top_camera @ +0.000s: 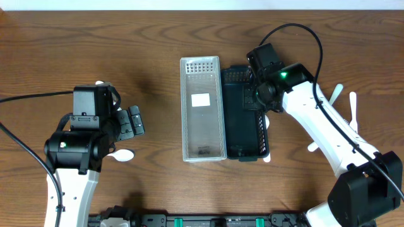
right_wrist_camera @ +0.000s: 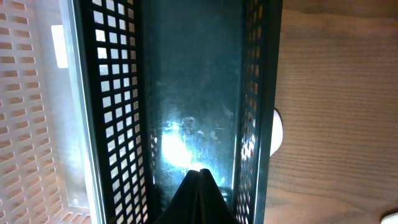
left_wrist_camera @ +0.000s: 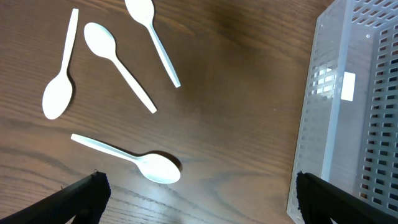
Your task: Pack container
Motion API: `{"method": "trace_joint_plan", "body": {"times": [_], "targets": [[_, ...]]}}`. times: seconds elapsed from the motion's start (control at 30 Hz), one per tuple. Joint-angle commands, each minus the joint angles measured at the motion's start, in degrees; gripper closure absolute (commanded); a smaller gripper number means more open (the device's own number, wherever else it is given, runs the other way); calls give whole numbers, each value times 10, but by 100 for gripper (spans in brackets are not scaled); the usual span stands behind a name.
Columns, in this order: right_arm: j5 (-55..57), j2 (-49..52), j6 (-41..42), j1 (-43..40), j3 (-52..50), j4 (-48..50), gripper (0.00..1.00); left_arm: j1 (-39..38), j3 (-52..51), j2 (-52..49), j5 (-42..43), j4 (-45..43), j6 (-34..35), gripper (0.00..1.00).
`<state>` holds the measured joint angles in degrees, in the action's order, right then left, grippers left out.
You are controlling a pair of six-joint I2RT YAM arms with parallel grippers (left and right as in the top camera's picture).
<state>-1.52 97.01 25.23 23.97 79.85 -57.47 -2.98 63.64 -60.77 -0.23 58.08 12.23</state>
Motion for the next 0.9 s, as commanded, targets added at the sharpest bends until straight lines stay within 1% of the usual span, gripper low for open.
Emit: {"method": "trace_joint_plan", "body": {"times": [0.0, 0.13, 0.23, 0.27, 0.3, 0.33, 0.37, 0.5, 0.53, 0.57, 0.63, 0.87], "targets": [[7, -7, 9, -7, 1, 3, 99, 4, 10, -8, -5, 2, 3, 2], [6, -21, 9, -31, 9, -6, 98, 4, 10, -13, -5, 2, 3, 2], [6, -46, 8, -62, 12, -9, 93, 4, 10, -13, -5, 1, 3, 2], [6, -57, 3, -76, 12, -9, 90, 4, 10, -13, -5, 1, 3, 2], [6, -68, -5, -90, 12, -12, 80, 4, 10, -13, -5, 1, 3, 2], [6, -78, -14, -102, 12, -16, 69, 4, 10, -13, -5, 1, 3, 2], [4, -88, -29, -115, 12, -23, 65, 4, 10, -13, -5, 1, 3, 2], [-5, -111, -72, -143, 12, -55, 57, 4, 10, -13, -5, 1, 3, 2], [-5, -111, -78, -145, 12, -65, 53, 4, 10, -13, -5, 1, 3, 2], [-4, -111, -87, -146, 12, -77, 48, 4, 10, -13, -5, 1, 3, 2], [2, -108, -96, -146, 5, -92, 45, 4, 10, -13, -5, 1, 3, 2], [26, -104, -94, -146, -51, -85, 46, 4, 10, -13, -5, 1, 3, 2]]}}
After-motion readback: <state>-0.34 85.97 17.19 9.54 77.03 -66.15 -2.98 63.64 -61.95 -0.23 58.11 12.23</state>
